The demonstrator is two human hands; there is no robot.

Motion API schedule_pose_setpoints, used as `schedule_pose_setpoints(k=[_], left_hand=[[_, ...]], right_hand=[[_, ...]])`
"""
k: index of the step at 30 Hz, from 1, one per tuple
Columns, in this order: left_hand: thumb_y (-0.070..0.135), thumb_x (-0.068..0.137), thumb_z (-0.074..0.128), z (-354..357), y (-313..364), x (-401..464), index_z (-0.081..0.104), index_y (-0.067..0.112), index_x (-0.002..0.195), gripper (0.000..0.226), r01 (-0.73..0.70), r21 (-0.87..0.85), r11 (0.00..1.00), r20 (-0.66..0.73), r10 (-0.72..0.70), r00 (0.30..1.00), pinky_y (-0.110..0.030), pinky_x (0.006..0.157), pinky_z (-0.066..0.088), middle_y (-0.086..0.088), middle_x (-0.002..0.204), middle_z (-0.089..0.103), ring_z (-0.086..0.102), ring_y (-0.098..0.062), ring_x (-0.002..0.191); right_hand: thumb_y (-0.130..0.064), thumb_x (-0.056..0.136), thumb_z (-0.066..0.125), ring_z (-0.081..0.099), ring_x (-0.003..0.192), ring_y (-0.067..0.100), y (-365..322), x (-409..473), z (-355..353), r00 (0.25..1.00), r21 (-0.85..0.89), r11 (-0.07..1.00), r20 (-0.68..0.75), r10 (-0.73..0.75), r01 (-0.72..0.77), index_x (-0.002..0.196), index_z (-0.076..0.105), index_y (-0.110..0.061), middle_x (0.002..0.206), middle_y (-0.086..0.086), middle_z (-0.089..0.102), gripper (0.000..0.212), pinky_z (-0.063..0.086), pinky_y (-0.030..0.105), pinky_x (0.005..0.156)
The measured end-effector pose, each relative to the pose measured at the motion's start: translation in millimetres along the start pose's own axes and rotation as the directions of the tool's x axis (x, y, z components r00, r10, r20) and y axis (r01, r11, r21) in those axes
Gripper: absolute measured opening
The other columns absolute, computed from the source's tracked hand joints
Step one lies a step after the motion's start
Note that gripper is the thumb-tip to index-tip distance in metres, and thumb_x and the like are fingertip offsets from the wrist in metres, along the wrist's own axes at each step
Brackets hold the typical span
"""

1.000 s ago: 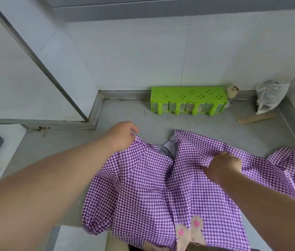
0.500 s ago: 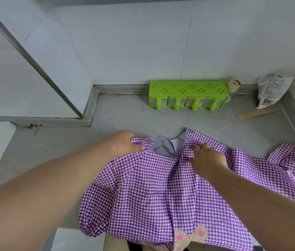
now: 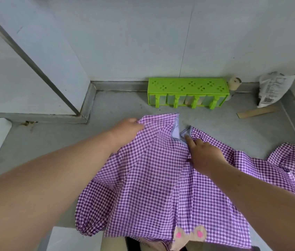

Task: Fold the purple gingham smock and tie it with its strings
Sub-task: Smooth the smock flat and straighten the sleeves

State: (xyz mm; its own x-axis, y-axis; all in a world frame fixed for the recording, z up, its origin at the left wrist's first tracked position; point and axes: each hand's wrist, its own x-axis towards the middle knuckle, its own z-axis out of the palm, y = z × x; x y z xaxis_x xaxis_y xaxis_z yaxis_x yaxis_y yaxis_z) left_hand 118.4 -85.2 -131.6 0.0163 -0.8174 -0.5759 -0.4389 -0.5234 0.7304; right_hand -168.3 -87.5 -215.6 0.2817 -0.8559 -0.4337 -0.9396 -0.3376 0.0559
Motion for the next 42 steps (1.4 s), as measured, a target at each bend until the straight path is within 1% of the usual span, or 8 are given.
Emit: schedule_pose_setpoints(k=[3, 5, 14, 19, 25, 33, 38, 42], left_hand=[[0.034, 0.109, 0.041, -4.4, -21.9, 11.3, 0.059, 0.016, 0.088, 0.033, 0.047, 0.603, 0.796, -0.019, -0.045, 0.999, -0.033, 0.080, 0.047, -0.012, 0.110, 0.072, 0.063, -0.023, 0.088], [0.037, 0.110, 0.038, -4.0, -30.7, 16.7, 0.060, 0.014, 0.093, 0.036, 0.052, 0.692, 0.720, -0.033, -0.040, 0.999, -0.033, 0.076, 0.042, -0.013, 0.113, 0.069, 0.059, -0.022, 0.088], [0.044, 0.112, 0.029, 16.5, -53.6, 33.2, 0.064, 0.014, 0.129, 0.049, 0.106, 0.628, 0.771, -0.116, -0.042, 0.992, -0.035, 0.094, 0.046, -0.010, 0.127, 0.067, 0.061, -0.024, 0.107], [0.053, 0.110, 0.028, 11.7, -61.8, 28.9, 0.065, 0.015, 0.122, 0.054, 0.129, 0.581, 0.804, -0.113, -0.077, 0.991, -0.040, 0.096, 0.053, -0.005, 0.114, 0.069, 0.064, -0.022, 0.100], [0.078, 0.094, 0.045, -17.8, -70.2, -4.0, 0.056, 0.026, 0.148, 0.076, 0.189, 0.436, 0.880, 0.171, -0.287, 0.942, -0.041, 0.109, 0.048, 0.001, 0.141, 0.065, 0.065, -0.021, 0.120], [0.021, 0.089, 0.078, -45.3, -117.0, -41.0, 0.065, 0.024, 0.130, 0.042, 0.257, 0.469, 0.845, 0.374, -0.453, 0.809, -0.042, 0.111, 0.051, 0.000, 0.132, 0.070, 0.067, -0.025, 0.121], [0.064, 0.071, 0.069, -67.8, -129.1, -59.7, 0.067, 0.020, 0.132, 0.075, 0.306, 0.549, 0.778, 0.266, -0.510, 0.818, -0.042, 0.109, 0.050, -0.002, 0.132, 0.069, 0.067, -0.022, 0.114], [0.044, 0.103, 0.047, -76.1, -131.8, -63.5, 0.070, 0.017, 0.101, 0.036, 0.240, 0.348, 0.906, 0.222, -0.329, 0.918, -0.039, 0.097, 0.047, -0.011, 0.113, 0.073, 0.067, -0.025, 0.099]], right_hand=[[-0.042, 0.097, 0.061, 0.062, 0.111, 0.032, -3.8, 1.0, 2.3, 1.000, -0.068, 0.998, -0.007, -0.001, 0.001, 0.163, 0.000, -0.027, 0.136, 0.013, 0.051, 0.091, 0.055, 0.046, 0.080], [-0.038, 0.096, 0.062, 0.061, 0.110, 0.031, -7.2, 2.3, 3.8, 1.000, -0.118, 0.993, 0.020, 0.013, -0.010, 0.162, 0.012, -0.025, 0.133, 0.012, 0.052, 0.084, 0.054, 0.044, 0.079], [-0.042, 0.108, 0.033, 0.053, 0.129, 0.038, -42.2, -15.4, 2.2, 0.982, 0.104, 0.979, -0.091, -0.164, 0.174, 0.156, 0.013, -0.033, 0.164, 0.013, 0.027, 0.053, 0.055, 0.055, 0.093], [-0.084, 0.089, 0.036, 0.027, 0.148, 0.040, -58.7, -10.4, 9.2, 0.992, 0.019, 0.995, 0.079, -0.098, 0.096, 0.163, -0.001, -0.032, 0.172, 0.013, 0.000, 0.098, 0.049, 0.057, 0.102], [-0.084, 0.082, 0.053, 0.020, 0.150, 0.043, -74.7, -2.8, 6.8, 0.990, 0.028, 0.999, 0.139, 0.021, -0.025, 0.164, -0.009, -0.027, 0.172, 0.014, -0.009, 0.117, 0.053, 0.054, 0.097], [-0.085, 0.082, 0.052, 0.000, 0.155, 0.052, -72.0, 15.8, -8.3, 0.965, 0.078, 0.987, 0.234, 0.117, -0.139, 0.162, -0.017, -0.034, 0.169, 0.020, -0.020, 0.117, 0.039, 0.064, 0.111], [-0.087, 0.079, 0.053, 0.002, 0.153, 0.056, -69.1, 27.8, -11.9, 0.951, 0.058, 0.985, 0.276, 0.138, -0.160, 0.160, -0.021, -0.038, 0.167, 0.025, -0.021, 0.120, 0.031, 0.067, 0.116], [-0.088, 0.077, 0.053, 0.004, 0.152, 0.059, -69.5, 34.2, -13.1, 0.943, 0.032, 0.985, 0.293, 0.155, -0.171, 0.159, -0.023, -0.039, 0.167, 0.028, -0.019, 0.122, 0.029, 0.067, 0.118]])
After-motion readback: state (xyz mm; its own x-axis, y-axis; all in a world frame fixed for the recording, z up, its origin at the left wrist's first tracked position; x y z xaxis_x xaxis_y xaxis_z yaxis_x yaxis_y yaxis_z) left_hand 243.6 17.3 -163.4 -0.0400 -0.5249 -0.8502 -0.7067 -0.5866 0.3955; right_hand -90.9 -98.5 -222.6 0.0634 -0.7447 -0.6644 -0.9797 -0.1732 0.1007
